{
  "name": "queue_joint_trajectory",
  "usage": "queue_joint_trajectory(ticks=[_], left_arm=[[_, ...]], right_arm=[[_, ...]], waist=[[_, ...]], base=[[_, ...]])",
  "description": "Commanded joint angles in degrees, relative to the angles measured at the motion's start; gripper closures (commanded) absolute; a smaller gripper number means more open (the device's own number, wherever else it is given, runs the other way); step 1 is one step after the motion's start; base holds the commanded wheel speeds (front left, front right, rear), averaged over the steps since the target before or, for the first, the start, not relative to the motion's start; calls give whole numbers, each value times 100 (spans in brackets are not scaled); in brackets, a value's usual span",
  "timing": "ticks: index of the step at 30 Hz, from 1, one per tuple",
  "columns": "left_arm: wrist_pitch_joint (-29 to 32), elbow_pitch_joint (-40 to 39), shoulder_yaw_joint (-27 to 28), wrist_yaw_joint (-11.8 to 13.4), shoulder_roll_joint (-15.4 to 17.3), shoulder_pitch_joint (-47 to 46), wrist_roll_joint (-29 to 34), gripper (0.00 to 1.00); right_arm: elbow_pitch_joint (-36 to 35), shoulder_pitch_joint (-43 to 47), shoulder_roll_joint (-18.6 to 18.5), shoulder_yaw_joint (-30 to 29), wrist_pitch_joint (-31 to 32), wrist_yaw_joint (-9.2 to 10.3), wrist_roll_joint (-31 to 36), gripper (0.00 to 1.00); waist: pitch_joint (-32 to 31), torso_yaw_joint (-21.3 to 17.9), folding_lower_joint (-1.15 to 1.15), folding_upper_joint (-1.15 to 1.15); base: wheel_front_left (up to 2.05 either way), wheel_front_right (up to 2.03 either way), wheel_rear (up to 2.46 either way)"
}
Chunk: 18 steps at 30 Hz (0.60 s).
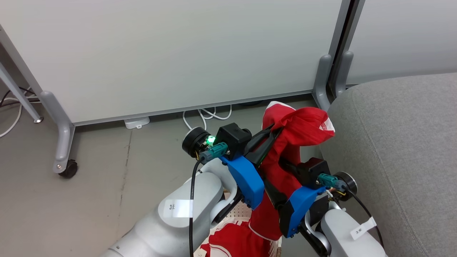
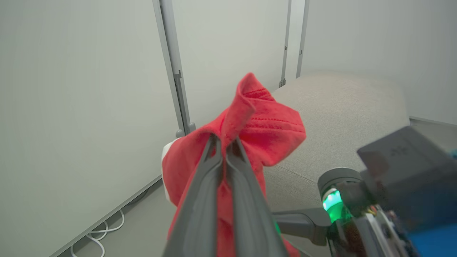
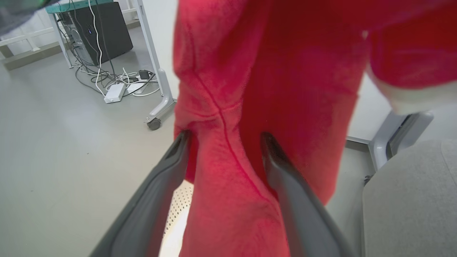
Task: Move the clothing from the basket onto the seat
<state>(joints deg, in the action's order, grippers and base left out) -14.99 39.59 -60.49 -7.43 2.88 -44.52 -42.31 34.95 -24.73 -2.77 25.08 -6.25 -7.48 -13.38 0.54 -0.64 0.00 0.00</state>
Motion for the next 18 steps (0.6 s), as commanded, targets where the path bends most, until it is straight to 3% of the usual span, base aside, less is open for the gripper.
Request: queue_joint_trajectory(ticks=[1,2,3,4,18], left_arm=[[-30,-21,-33,-6,0,-62,-22,100],[-30,-23,-40,-6,0,-64,-35,100],[-30,-21,-48,-6,0,-63,-46,100],[-30,-23,-60,-6,0,-61,-57,100],[-30,18,18,-6,0,37,-122,100]], right_arm=[[90,-108,-21,31,-46,-2,-59,0],[178,-165,-21,52,-63,-2,-99,58],[264,-222,-21,77,-95,-2,-133,95],[331,-260,-21,96,-131,-2,-164,100],[860,-419,-20,70,-408,-2,-171,100]], waist=[[-2,4,0,0],[-3,8,0,0],[-6,12,0,0],[-9,17,0,0],[-78,-46,0,0]], base=[[0,0,0],[0,0,0],[0,0,0],[0,0,0],[0,0,0]])
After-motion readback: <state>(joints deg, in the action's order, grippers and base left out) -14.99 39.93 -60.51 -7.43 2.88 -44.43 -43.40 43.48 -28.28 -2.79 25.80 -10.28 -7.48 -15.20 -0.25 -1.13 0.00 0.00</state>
